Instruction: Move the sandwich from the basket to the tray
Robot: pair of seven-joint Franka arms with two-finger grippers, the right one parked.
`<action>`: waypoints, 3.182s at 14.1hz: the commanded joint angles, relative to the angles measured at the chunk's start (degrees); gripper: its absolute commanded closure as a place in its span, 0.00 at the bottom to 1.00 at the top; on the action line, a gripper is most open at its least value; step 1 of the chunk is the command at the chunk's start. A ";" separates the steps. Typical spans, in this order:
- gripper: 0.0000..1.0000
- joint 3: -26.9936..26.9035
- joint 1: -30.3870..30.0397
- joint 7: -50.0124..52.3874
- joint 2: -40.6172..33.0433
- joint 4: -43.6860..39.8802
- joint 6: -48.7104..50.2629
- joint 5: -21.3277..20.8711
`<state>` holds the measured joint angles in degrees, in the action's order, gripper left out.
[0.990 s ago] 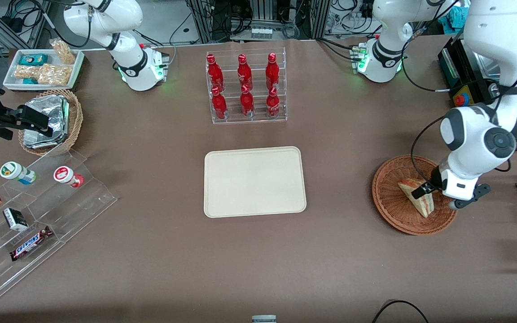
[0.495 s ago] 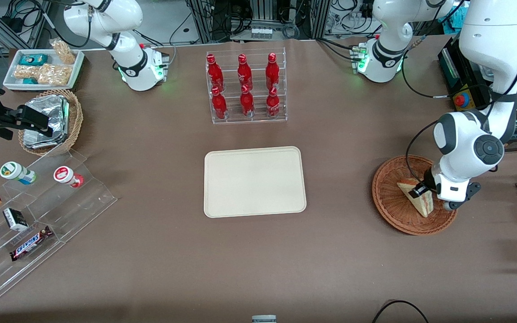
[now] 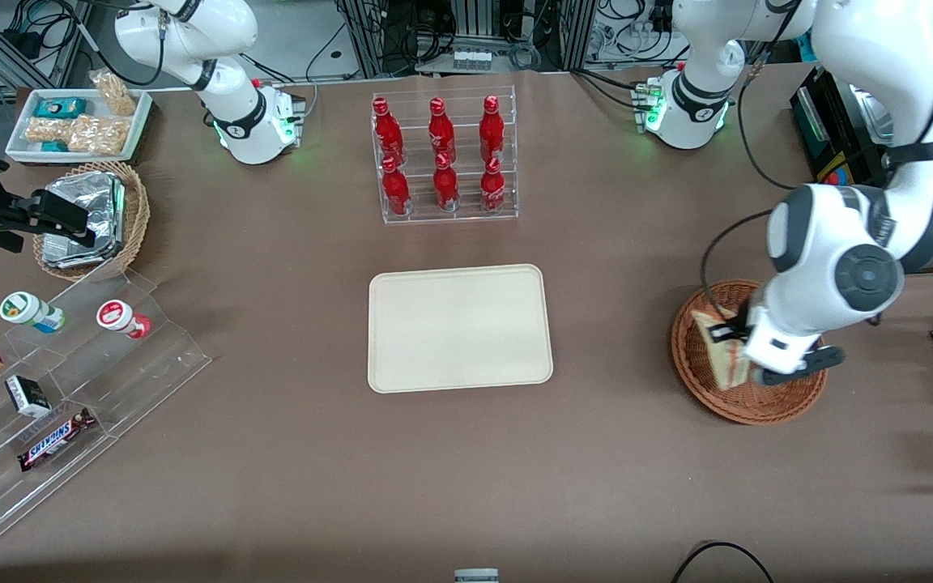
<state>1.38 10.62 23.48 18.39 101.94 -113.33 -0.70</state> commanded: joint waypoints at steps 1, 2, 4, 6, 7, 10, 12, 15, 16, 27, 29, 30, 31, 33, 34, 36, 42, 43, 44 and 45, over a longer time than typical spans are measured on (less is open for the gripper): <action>0.95 -0.67 8.59 2.41 6.55 -6.12 1.09 -0.44; 0.96 -0.59 10.80 4.97 8.22 -7.88 1.09 -0.36; 0.97 -0.41 16.51 10.85 11.91 -11.92 0.91 0.86; 0.97 -0.41 22.48 17.44 16.65 -17.44 0.83 2.63; 0.97 -0.41 25.12 21.82 19.55 -21.21 0.74 2.72; 0.97 -0.41 30.58 28.27 23.52 -25.12 -2.84 2.63; 0.96 -0.50 34.09 31.26 25.37 -25.21 -7.86 2.11; 0.95 -0.50 36.48 33.37 26.87 -25.47 -8.58 2.10; 0.94 -0.50 36.83 33.73 27.65 -25.56 -9.97 2.02; 0.00 -1.29 36.84 35.49 21.44 -24.68 -4.04 0.35; 0.00 -3.03 36.14 33.83 16.26 -22.23 0.37 -0.97; 0.00 -4.09 35.87 33.82 13.89 -20.31 2.56 -0.80; 0.00 -5.32 35.09 34.17 11.77 -18.46 4.58 -0.36; 0.00 -5.51 30.97 33.21 9.04 -15.21 5.39 -0.27; 0.00 -5.51 28.86 31.20 7.64 -13.36 5.22 -0.36; 0.00 -5.51 24.56 23.05 4.21 -9.67 5.74 -0.27; 0.00 -5.51 13.04 3.35 -7.30 -5.61 16.80 -0.27; 0.00 -5.60 12.06 1.32 -8.89 -5.61 18.56 -0.27; 0.00 -5.68 11.18 -0.35 -10.47 -5.78 20.41 -0.36; 0.00 -5.68 10.74 -1.76 -11.96 -5.78 21.56 -0.70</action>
<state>-4.87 22.28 24.60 10.77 93.86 -93.57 -0.80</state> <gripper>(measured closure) 0.000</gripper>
